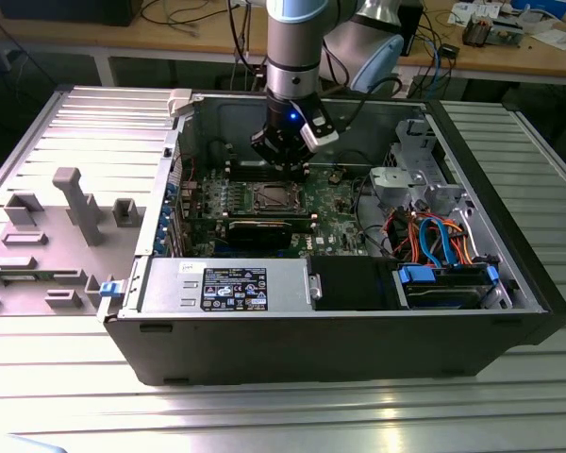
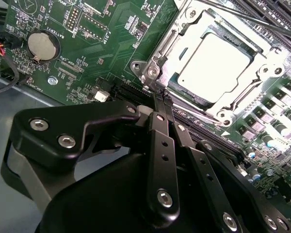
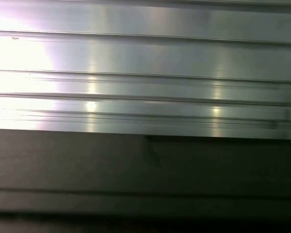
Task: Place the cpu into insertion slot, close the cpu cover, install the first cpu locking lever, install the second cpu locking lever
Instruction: 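Install the first cpu locking lever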
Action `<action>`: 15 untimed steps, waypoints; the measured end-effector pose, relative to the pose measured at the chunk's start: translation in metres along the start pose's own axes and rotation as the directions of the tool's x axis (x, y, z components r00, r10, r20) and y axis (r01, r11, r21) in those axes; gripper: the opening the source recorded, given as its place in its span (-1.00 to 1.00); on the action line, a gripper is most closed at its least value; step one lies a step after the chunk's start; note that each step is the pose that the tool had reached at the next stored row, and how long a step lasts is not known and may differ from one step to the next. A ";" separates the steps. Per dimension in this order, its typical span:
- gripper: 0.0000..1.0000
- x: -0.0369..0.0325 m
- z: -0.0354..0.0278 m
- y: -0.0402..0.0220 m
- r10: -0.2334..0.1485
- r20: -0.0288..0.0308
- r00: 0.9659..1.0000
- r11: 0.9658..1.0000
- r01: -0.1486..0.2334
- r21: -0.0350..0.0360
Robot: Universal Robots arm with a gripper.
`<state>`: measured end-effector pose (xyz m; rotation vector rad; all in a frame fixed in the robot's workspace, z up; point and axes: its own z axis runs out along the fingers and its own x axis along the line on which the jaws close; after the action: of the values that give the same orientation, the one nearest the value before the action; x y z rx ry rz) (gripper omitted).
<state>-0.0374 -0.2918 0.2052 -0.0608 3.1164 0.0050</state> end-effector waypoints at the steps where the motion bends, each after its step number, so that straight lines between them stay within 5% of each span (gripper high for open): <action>1: -0.79 0.0000 0.0000 0.0000 0.000 0.000 1.000 1.000 0.000 0.000; 15: -0.79 0.0003 0.0013 -0.0001 0.000 0.000 1.000 1.000 0.000 0.006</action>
<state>-0.0376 -0.2919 0.2039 -0.0610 3.1168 -0.0042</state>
